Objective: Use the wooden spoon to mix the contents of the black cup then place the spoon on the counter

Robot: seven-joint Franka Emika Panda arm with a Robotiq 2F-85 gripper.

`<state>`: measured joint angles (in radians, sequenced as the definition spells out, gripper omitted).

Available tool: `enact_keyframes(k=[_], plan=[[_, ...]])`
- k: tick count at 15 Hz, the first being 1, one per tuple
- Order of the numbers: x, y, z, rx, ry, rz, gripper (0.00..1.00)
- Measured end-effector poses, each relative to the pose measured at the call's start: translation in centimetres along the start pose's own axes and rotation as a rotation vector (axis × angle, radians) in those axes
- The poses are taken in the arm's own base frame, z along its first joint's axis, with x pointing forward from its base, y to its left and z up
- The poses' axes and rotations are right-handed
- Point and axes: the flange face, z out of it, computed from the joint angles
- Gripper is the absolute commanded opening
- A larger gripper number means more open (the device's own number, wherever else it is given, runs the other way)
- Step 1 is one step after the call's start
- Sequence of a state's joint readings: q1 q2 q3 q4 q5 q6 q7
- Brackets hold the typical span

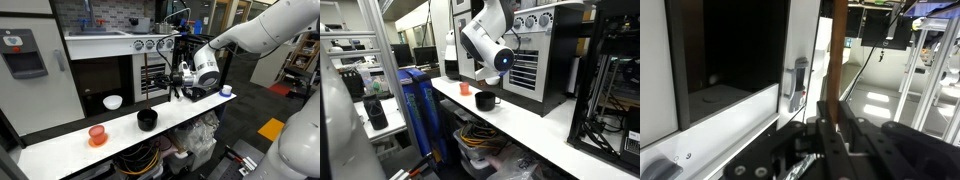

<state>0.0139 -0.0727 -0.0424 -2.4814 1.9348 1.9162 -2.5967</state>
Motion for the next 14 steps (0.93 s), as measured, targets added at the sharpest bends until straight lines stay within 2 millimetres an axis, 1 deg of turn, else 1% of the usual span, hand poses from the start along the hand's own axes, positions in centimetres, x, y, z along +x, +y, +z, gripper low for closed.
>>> enact_keyframes(k=[10, 11, 14], plan=[[0.00, 0.00, 0.00, 0.000, 0.000, 0.000, 0.14], [0.00, 0.00, 0.00, 0.000, 0.000, 0.000, 0.04], [-0.01, -0.02, 0.00, 0.000, 0.000, 0.000, 0.04]])
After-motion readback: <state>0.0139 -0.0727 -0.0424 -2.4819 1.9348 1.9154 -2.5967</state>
